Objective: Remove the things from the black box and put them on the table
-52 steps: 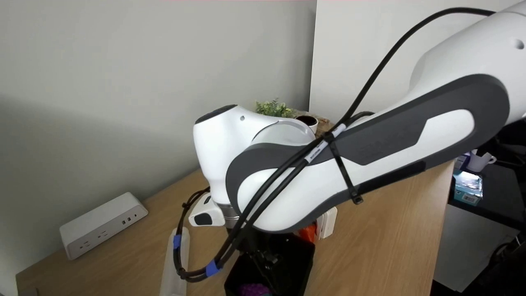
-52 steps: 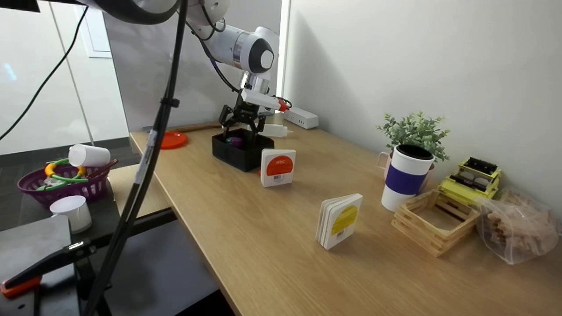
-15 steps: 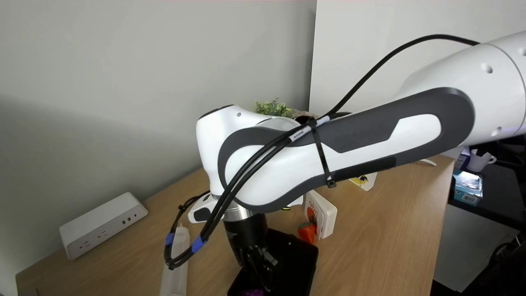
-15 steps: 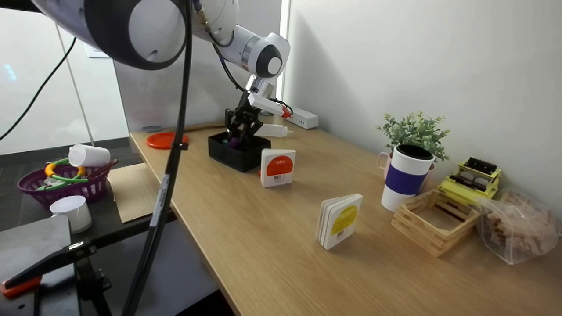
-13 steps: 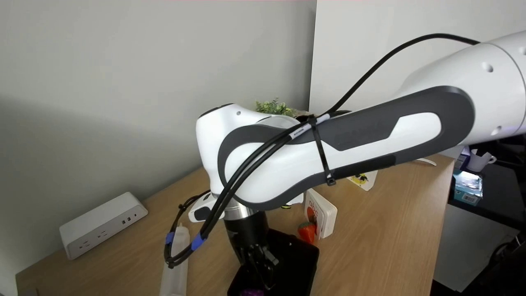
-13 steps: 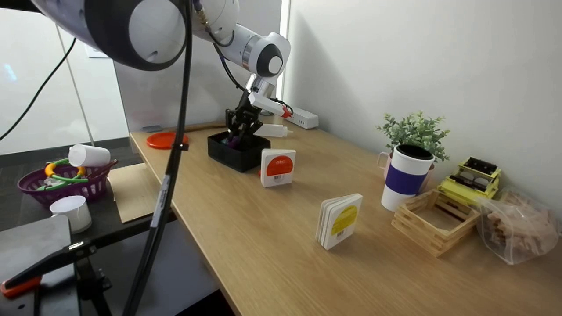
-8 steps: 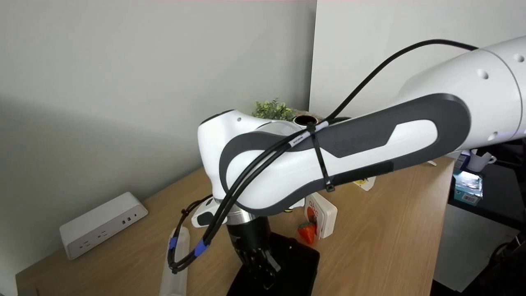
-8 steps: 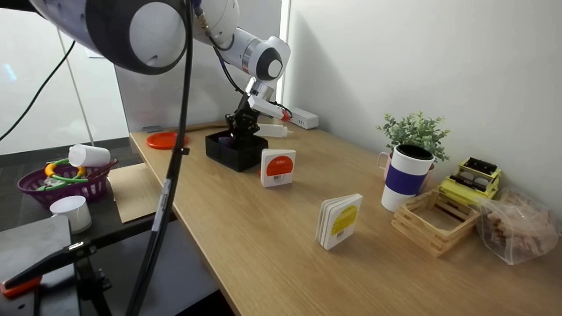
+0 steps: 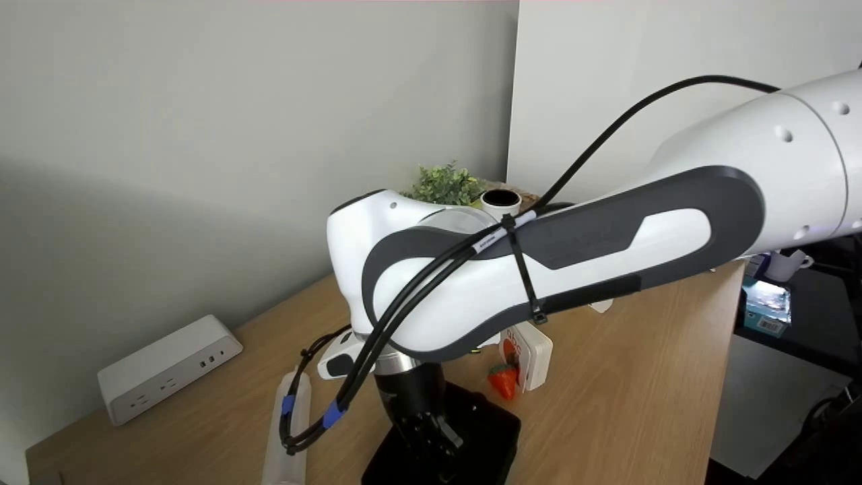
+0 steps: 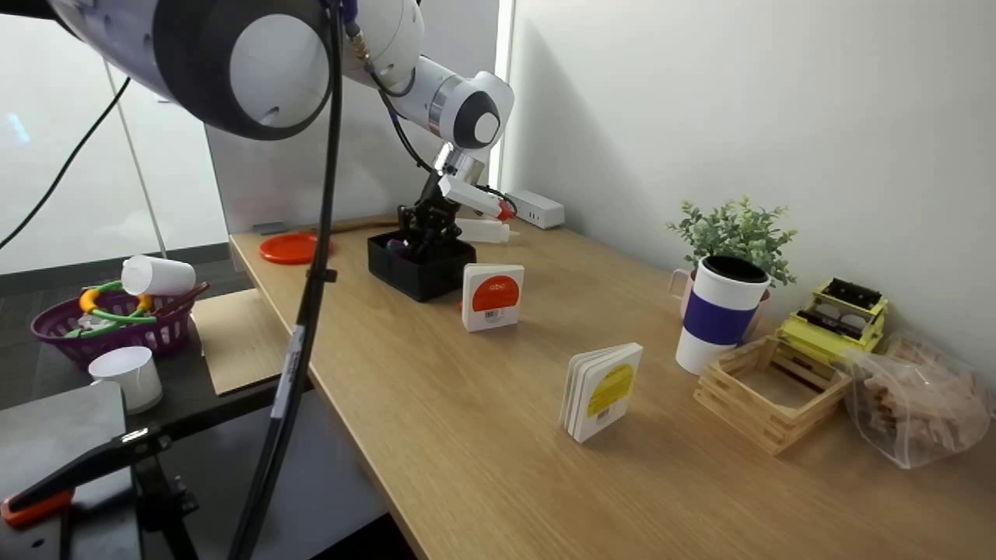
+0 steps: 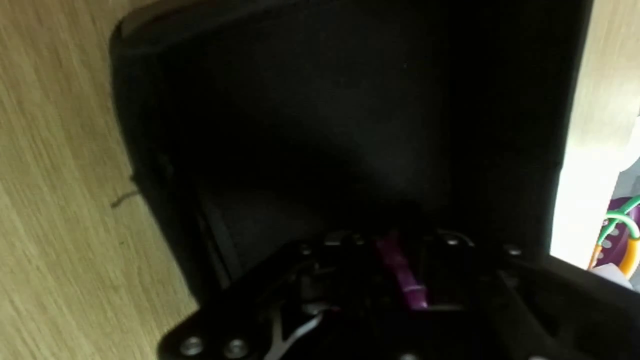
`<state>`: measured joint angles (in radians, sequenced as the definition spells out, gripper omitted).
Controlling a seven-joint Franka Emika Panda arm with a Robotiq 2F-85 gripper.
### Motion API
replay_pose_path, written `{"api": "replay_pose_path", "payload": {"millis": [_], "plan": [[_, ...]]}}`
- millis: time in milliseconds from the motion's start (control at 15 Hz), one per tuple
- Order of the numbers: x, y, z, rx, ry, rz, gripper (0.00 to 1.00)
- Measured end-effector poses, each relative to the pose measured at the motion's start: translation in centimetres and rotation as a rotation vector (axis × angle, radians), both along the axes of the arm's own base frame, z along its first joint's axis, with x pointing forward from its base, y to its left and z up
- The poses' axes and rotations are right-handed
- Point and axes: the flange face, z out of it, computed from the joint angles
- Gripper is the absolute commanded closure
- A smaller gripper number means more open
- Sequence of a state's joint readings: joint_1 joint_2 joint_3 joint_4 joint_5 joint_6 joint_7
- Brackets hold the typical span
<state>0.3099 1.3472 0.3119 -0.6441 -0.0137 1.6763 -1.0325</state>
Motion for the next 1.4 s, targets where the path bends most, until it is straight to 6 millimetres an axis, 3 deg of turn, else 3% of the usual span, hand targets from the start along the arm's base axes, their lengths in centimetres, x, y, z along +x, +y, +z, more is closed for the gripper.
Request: {"api": "replay_pose_path", "payload": {"millis": [400,467,933,1400], "plan": [[-0.1,0.3,0.1,-0.006,0.001,-0.011,0.03],[-0.1,0.3,0.1,-0.008,0.001,-0.013,0.01],[-0.2,0.7,0.2,-0.015,-0.01,-0.016,0.0],[-1.0,3.6,0.6,-0.029,-0.07,0.007,0.0]]}}
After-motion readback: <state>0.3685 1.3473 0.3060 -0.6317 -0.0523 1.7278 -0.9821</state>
